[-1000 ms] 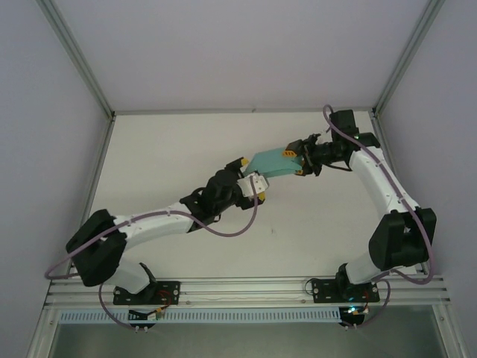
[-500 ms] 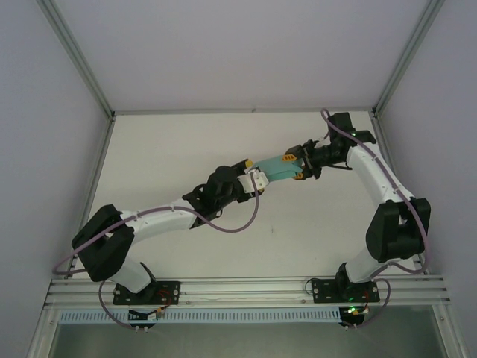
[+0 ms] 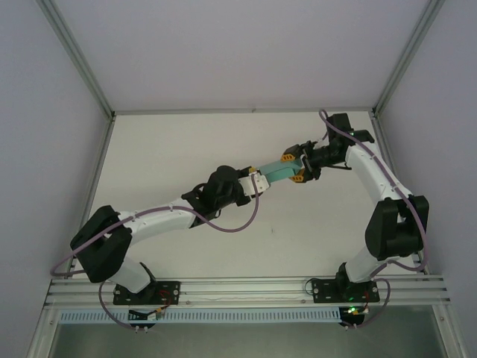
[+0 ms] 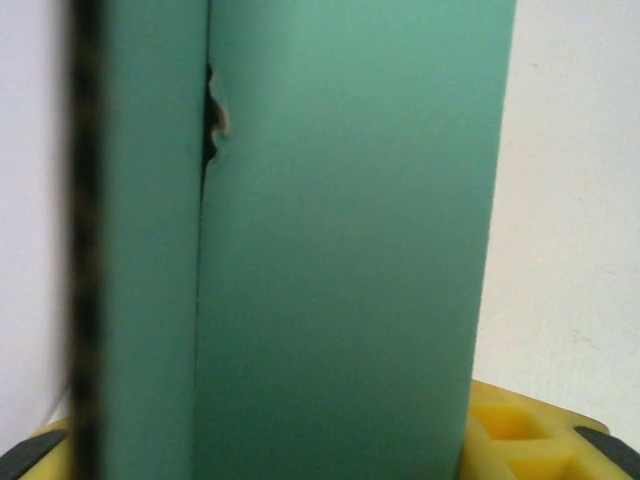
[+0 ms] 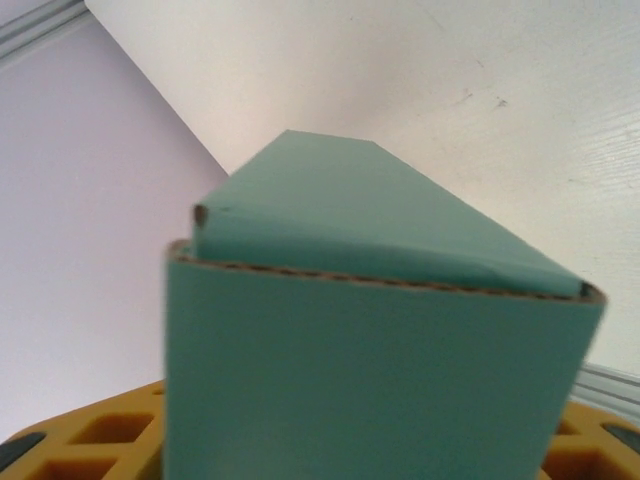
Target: Assemble paper box
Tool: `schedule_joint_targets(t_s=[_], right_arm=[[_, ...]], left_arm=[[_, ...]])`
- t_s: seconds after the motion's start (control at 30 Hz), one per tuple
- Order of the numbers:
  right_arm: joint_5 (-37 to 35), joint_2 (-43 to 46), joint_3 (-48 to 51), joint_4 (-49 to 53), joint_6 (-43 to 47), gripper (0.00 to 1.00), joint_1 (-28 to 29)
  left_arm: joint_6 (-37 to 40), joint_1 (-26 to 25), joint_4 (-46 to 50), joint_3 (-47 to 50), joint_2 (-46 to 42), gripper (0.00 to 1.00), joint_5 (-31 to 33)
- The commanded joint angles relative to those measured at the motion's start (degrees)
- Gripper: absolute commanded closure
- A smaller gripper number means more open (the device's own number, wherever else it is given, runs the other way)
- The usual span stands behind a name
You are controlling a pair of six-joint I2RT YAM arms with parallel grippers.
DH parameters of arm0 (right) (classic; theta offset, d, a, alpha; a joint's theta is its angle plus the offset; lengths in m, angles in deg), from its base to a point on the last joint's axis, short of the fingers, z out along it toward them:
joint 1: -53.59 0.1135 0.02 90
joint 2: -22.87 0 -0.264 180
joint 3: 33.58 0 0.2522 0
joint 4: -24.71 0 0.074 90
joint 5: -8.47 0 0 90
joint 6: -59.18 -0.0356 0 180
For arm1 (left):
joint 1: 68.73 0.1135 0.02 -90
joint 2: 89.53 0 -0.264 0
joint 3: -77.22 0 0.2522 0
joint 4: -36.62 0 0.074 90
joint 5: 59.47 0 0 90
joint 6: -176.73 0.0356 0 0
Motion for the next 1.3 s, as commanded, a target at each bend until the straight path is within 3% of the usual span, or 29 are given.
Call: schedule_joint_targets(t_s=[0.0, 0.1, 0.2, 0.23, 0.3, 0.37, 0.43, 0.57, 0.67, 0.77, 0.87, 1.07, 1.27], right_arm=[[-2.2, 0.0, -1.7, 1.8, 3.9, 0.34, 0.3], [-8.7, 1.9, -2.2, 1.0, 7.1, 0.23, -0.9], [-19.4, 7.0, 1.4, -7.0, 12.1, 0.07, -3.2], [-24.3, 9.5, 3.9, -11.9, 14.9, 0.0, -3.4], [-30.2, 15.8, 12.7, -26.9, 22.5, 0.0, -3.5], [-29.3, 21.6, 23.2, -44.6, 28.9, 0.0, -3.7], [-24.9, 25.2, 29.9, -56.1, 33.9, 0.0, -3.8], [-14.3, 25.9, 25.8, -45.9, 45.8, 0.0, -3.5], [-10.7, 25.3, 24.5, -39.0, 54.2, 0.0, -1.4], [-13.4, 24.1, 23.8, -30.5, 64.0, 0.03, 4.3], [-17.9, 21.8, 24.0, -27.0, 68.7, 0.05, 8.4], [-20.1, 14.6, 21.2, -25.2, 68.7, 0.22, 9.1], [-18.7, 8.1, 17.1, -22.2, 71.8, 0.48, 9.3]], left_arm=[[-1.4, 0.8, 3.9, -2.2, -3.3, 0.69, -2.0], [-2.0, 0.9, 11.2, -4.2, -3.3, 0.76, -0.9], [-4.8, 1.1, 21.2, -6.4, -3.6, 0.77, -1.6], [-5.9, 1.2, 24.9, -7.2, -3.7, 0.77, -2.7], [-6.9, 1.6, 32.6, -9.0, -3.2, 0.77, -5.7], [-6.4, 2.2, 41.8, -11.7, -1.7, 0.76, -8.1], [-6.8, 2.6, 48.2, -14.7, 0.2, 0.76, -7.9], [-6.2, 3.5, 56.5, -18.5, 3.7, 0.74, -9.0], [-5.3, 4.8, 59.2, -19.4, 6.0, 0.72, -11.1], [-6.6, 6.2, 58.2, -19.9, 8.3, 0.72, -11.0], [-6.2, 7.1, 59.7, -22.1, 10.8, 0.71, -15.5], [-5.3, 7.5, 61.1, -24.5, 14.7, 0.69, -15.0], [-4.6, 7.6, 62.7, -27.2, 17.1, 0.69, -16.5]])
